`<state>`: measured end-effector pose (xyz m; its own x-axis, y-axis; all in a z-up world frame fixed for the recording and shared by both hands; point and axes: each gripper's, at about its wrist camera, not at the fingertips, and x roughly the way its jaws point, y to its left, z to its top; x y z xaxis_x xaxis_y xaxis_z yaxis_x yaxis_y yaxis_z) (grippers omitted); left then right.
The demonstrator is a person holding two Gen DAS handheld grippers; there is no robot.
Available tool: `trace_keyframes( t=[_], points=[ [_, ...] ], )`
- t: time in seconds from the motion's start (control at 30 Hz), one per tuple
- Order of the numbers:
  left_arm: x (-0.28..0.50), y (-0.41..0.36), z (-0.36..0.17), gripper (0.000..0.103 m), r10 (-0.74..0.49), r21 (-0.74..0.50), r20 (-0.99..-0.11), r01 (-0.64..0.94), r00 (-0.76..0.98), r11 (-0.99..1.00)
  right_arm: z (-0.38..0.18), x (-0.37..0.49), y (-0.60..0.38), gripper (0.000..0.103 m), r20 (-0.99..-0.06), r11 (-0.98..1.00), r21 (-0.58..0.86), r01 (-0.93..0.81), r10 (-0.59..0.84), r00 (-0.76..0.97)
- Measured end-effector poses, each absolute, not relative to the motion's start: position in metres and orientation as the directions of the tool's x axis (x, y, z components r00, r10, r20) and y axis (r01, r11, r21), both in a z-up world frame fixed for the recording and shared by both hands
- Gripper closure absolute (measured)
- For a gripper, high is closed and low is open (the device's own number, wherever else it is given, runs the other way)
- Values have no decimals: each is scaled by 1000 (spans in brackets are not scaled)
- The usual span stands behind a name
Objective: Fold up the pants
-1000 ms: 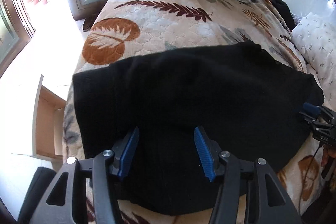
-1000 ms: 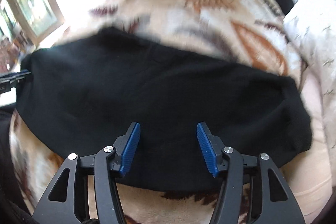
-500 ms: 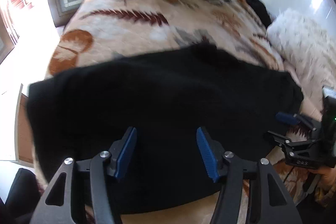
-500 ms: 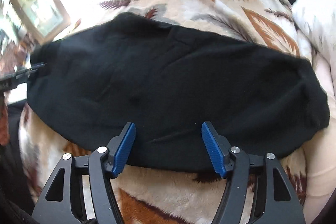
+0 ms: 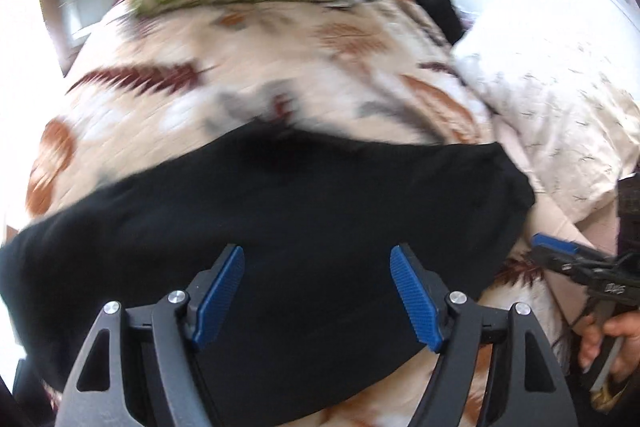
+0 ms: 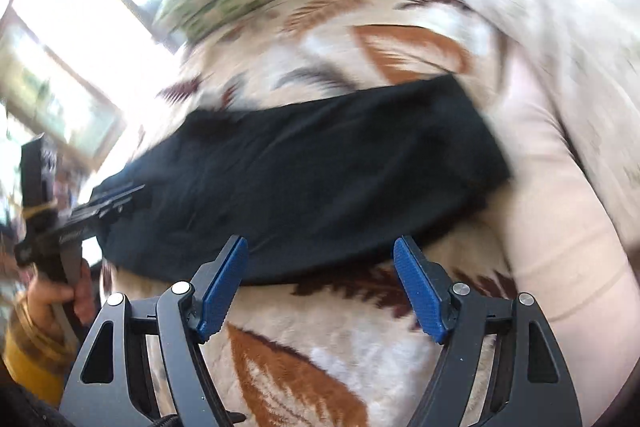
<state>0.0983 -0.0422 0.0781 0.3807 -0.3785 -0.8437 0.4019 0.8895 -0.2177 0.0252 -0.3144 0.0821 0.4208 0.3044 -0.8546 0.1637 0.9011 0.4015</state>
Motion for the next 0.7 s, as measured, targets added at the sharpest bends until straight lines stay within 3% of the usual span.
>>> trace_keyframes(
  t=[0.3, 0.7],
  points=[
    [99, -117, 64, 26, -392, -188, -866, 522, 311, 832, 57, 26, -335, 28, -873, 867, 412, 280, 287, 395],
    [101, -137, 44, 27, -378, -190, -884, 527, 275, 828, 44, 31, -337, 28, -877, 855, 407, 320, 268, 399]
  ],
)
